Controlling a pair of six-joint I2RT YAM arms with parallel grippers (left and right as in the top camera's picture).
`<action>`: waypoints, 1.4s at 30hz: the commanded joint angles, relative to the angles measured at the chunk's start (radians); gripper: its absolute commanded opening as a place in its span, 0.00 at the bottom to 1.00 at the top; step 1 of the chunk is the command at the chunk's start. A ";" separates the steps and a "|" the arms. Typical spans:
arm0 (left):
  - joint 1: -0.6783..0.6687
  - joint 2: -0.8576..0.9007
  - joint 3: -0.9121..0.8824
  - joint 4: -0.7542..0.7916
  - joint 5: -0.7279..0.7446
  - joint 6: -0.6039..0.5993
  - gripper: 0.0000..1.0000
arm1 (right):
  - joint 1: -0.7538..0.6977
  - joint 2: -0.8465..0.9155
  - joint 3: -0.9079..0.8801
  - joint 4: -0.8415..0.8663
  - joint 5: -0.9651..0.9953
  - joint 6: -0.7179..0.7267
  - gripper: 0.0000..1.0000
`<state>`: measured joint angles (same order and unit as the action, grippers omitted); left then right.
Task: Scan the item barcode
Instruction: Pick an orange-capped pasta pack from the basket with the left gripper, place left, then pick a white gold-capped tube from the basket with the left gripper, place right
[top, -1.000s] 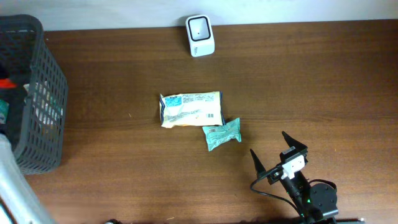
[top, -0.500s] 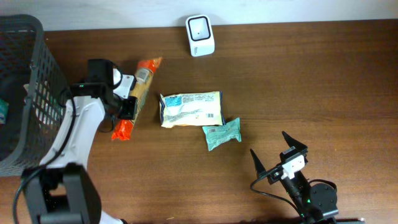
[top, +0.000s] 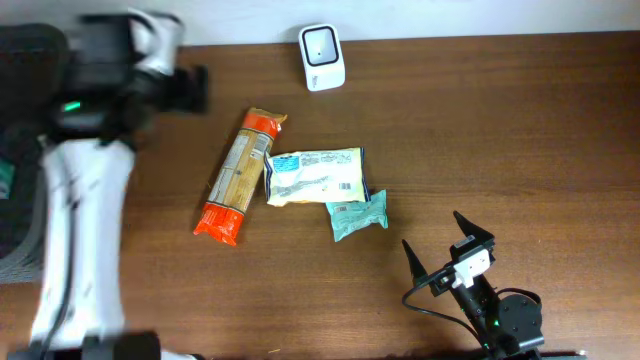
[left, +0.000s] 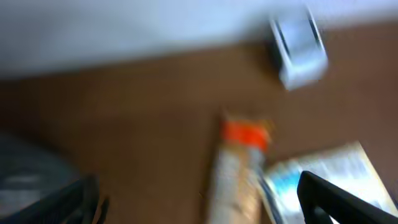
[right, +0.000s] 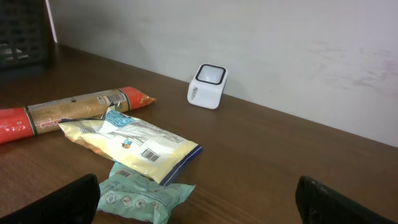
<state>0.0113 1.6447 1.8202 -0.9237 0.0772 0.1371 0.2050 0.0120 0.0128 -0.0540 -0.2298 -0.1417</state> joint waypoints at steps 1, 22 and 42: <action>0.193 -0.101 0.090 0.002 -0.208 -0.093 0.99 | -0.003 -0.006 -0.007 -0.002 -0.002 0.003 0.99; 0.709 0.603 -0.040 0.031 0.264 0.105 0.84 | -0.003 -0.006 -0.007 -0.002 -0.002 0.003 0.99; 0.387 0.214 0.480 -0.343 0.566 -0.087 0.01 | -0.003 -0.006 -0.007 -0.002 -0.003 0.003 0.99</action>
<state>0.5629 1.8767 2.2871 -1.2083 0.5751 0.0582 0.2050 0.0120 0.0128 -0.0532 -0.2302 -0.1413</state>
